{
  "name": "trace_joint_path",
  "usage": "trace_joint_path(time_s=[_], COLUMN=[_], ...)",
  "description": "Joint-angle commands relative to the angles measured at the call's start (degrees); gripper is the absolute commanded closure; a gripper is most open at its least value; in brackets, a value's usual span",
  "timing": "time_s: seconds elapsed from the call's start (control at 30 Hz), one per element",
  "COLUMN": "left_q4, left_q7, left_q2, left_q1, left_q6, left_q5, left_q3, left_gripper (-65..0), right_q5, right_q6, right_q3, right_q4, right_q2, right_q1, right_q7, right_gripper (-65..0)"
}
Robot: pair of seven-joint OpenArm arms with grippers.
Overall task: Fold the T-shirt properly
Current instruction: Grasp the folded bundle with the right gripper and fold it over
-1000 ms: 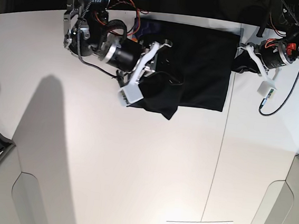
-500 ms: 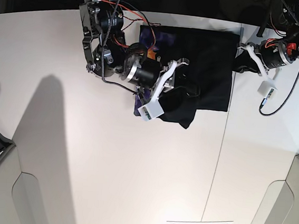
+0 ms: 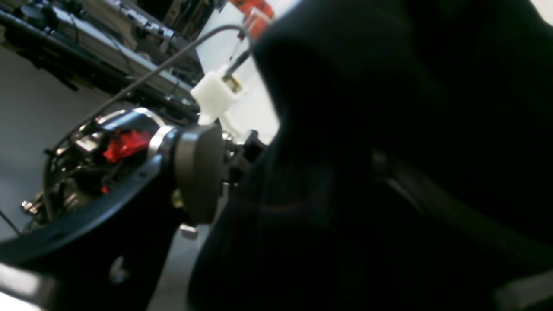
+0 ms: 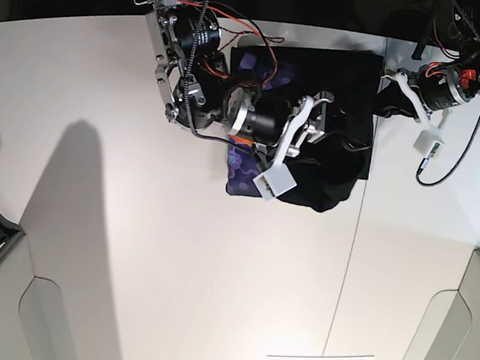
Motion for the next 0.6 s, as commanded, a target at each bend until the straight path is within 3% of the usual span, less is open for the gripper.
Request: trace_joint_path(time_s=[0.0, 0.13, 0.27, 0.43, 0.57], left_q4=[0.85, 0.85, 0.87, 1.07, 3.08], left_q7=[-1.09, -1.38, -1.44, -1.46, -1.44], left_q2=[-0.76, -0.76, -0.79, -1.55, -2.91], left_q1=[-0.17, -0.31, -0.31, -0.48, -0.48], left_q6=[-0.11, -0.09, -0.11, -0.17, -0.83], left_q5=[-1.25, -1.27, -1.27, -1.36, -5.31], left_q3=[-0.22, -0.22, -0.22, -1.11, -5.99], left_gripper=[-0.6, -0.6, -0.6, -0.7, -0.7], right_q5=[2.16, 6.69, 6.56, 3.52, -2.1], right_q6=[0.63, 0.9, 0.85, 0.87, 0.85], right_q3=[-0.13, -0.13, -0.07, 0.33, 2.51], right_q4=[1.51, 2.93, 3.48, 3.52, 3.58], right_q2=[-0.59, -0.59, -0.52, -0.5, -0.46], right_q1=[0.83, 2.54, 5.25, 8.22, 10.43], right_q7=[0.85, -5.29, -9.62, -11.58, -12.07], right_gripper=[-40.7, -40.7, -40.7, -40.5, -39.6])
